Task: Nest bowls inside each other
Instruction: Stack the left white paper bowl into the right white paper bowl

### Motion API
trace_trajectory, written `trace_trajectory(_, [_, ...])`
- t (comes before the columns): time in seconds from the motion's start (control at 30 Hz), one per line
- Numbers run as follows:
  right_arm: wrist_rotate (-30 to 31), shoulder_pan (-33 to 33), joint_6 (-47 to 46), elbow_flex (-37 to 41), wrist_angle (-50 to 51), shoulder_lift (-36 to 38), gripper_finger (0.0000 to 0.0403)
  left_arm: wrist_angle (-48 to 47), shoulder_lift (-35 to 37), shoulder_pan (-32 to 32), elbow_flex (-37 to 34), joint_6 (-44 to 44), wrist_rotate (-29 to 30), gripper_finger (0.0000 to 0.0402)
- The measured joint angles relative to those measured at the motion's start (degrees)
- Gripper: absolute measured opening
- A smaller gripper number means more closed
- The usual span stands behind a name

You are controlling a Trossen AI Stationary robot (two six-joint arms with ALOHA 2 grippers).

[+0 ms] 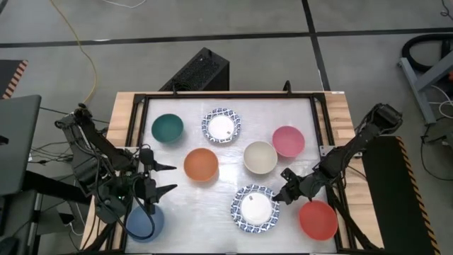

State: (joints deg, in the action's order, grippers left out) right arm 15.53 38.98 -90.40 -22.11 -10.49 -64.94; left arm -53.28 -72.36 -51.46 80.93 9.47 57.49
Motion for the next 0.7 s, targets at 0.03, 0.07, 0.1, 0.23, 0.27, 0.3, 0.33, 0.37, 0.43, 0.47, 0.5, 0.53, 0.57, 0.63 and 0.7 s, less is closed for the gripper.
trace_trajectory(0.03, [-0.09, -0.16, -0.02, 0.00, 0.16, -0.08, 0.0015, 0.02, 0.00, 0.00, 0.00, 0.00, 0.00, 0.0249])
trace_trajectory(0.07, [-0.32, -0.19, 0.16, 0.00, 0.21, -0.09, 0.0022, 0.00, 0.00, 0.00, 0.00, 0.00, 0.00, 0.0249])
trace_trajectory(0.1, [-0.37, -0.22, 0.37, 0.00, 0.06, -0.07, 0.0030, 0.00, 0.00, 0.00, 0.00, 0.00, 0.00, 0.0249])
trace_trajectory(0.23, [-0.48, -0.52, 0.82, -0.02, 0.06, -0.05, 0.0057, 0.02, 0.00, 0.00, 0.00, 0.00, 0.00, 0.0249])
trace_trajectory(0.27, [-0.52, -0.52, 0.88, -0.02, 0.05, -0.05, 0.0062, 0.01, 0.00, 0.00, 0.00, 0.00, 0.00, 0.0249])
trace_trajectory(0.3, [-0.63, -0.52, 1.32, -0.04, 0.00, -0.05, 0.0067, 0.02, 0.00, 0.02, 0.00, 0.00, 0.01, 0.0249])
trace_trajectory(0.33, [-0.65, -0.52, 2.14, -0.04, -0.13, -0.05, 0.0071, 0.01, 0.00, 0.08, 0.00, 0.00, 0.01, 0.0249])
trace_trajectory(0.37, [-0.66, -0.52, 3.13, -0.04, -0.52, -0.05, 0.0076, 0.00, 0.00, 0.11, 0.00, 0.00, 0.02, 0.0249])
trace_trajectory(0.43, [-0.68, -0.52, 4.89, -0.08, -1.81, -0.05, 0.0085, 0.02, 0.00, 0.11, 0.00, -0.04, 0.02, 0.0249])
trace_trajectory(0.47, [-0.68, -0.52, 5.82, -0.09, -2.40, -0.05, 0.0089, 0.00, 0.00, 0.11, 0.00, -0.31, 0.03, 0.0249])
trace_trajectory(0.5, [-0.68, -0.52, 6.71, -0.09, -2.95, -0.05, 0.0094, 0.02, 0.00, 0.11, 0.00, -0.42, 0.02, 0.0249])
trace_trajectory(0.53, [-0.68, -0.52, 7.48, -0.09, -3.35, -0.05, 0.0100, 0.02, 0.00, 0.11, 0.00, -0.50, 0.04, 0.0249])
trace_trajectory(0.57, [-0.68, -0.52, 7.79, -0.11, -3.46, 0.02, 0.0106, 0.02, 0.00, 0.11, 0.00, -0.63, 0.04, 0.0249])
trace_trajectory(0.63, [-0.88, -0.52, 7.93, -0.11, -3.27, 0.06, 0.0118, 0.03, 0.00, 0.11, 0.00, -0.61, 0.04, 0.0249])
trace_trajectory(0.7, [-1.31, -0.52, 7.92, -0.11, -3.25, 0.06, 0.0130, 0.04, 0.00, 0.11, 0.00, -0.61, 0.04, 0.0249])
